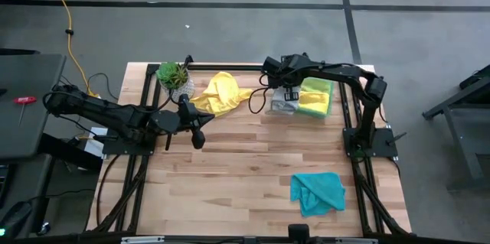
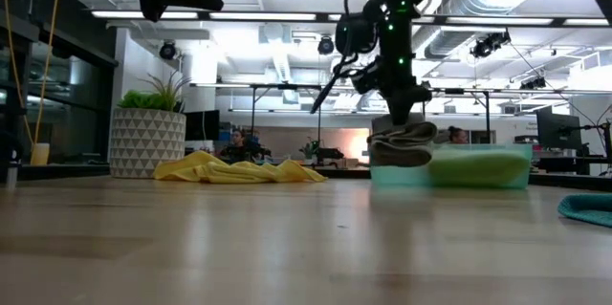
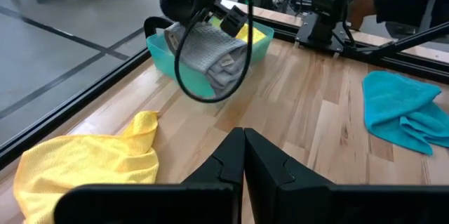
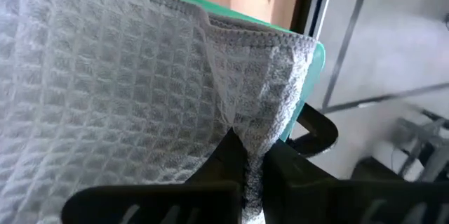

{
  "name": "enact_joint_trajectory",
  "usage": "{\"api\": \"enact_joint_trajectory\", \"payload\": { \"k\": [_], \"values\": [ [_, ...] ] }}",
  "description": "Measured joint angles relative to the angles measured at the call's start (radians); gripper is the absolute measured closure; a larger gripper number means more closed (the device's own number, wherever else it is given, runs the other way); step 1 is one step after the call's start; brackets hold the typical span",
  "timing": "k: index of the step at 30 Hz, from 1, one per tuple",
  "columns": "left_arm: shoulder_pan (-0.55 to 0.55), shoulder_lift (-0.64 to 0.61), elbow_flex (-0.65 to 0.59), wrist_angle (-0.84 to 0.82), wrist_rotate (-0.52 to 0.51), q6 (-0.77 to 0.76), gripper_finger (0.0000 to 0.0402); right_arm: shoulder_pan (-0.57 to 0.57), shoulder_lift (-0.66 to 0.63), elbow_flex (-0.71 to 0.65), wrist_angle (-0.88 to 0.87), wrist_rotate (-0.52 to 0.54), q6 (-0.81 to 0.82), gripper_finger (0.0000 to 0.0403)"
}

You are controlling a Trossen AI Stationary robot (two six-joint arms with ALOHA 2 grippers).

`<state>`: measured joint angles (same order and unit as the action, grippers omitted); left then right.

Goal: Fold microfiber towels
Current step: Put the gray towel into the bin

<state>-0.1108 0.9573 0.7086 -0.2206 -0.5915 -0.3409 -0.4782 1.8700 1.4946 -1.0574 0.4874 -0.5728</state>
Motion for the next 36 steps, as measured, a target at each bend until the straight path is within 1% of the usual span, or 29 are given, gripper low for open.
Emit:
{"api": "enact_joint_trajectory", "payload": {
  "k": [7, 14, 19, 21, 24, 29, 36],
  "values": [
    [0.0, 0.0, 0.0, 0.0, 0.0, 0.0, 0.0402, 0.0, 0.052, 0.0, 0.004, 0.045, 0.091, 0.0403],
    [0.0, 0.0, 0.0, -0.001, 0.004, -0.023, 0.0402, 0.0, 0.082, 0.0, 0.018, 0.134, 0.203, 0.0403],
    [0.0, 0.0, 0.0, -0.001, 0.004, -0.023, 0.0402, -0.002, 0.083, 0.0, 0.048, 0.186, 0.216, 0.0403],
    [0.0, 0.0, 0.0, -0.001, 0.004, -0.023, 0.0402, -0.009, 0.083, 0.0, 0.046, 0.187, 0.242, 0.0403],
    [0.0, 0.0, 0.0, -0.001, 0.004, -0.023, 0.0402, -0.024, 0.083, 0.0, 0.046, 0.151, 0.308, 0.0403],
    [0.0, 0.0, 0.0, -0.001, 0.004, -0.023, 0.0402, -0.051, 0.083, 0.0, 0.04, 0.212, 0.287, 0.0403],
    [0.0, 0.0, 0.0, -0.001, 0.004, -0.023, 0.0402, -0.102, 0.083, 0.0, 0.052, 0.203, 0.294, 0.0403]
  ]
}}
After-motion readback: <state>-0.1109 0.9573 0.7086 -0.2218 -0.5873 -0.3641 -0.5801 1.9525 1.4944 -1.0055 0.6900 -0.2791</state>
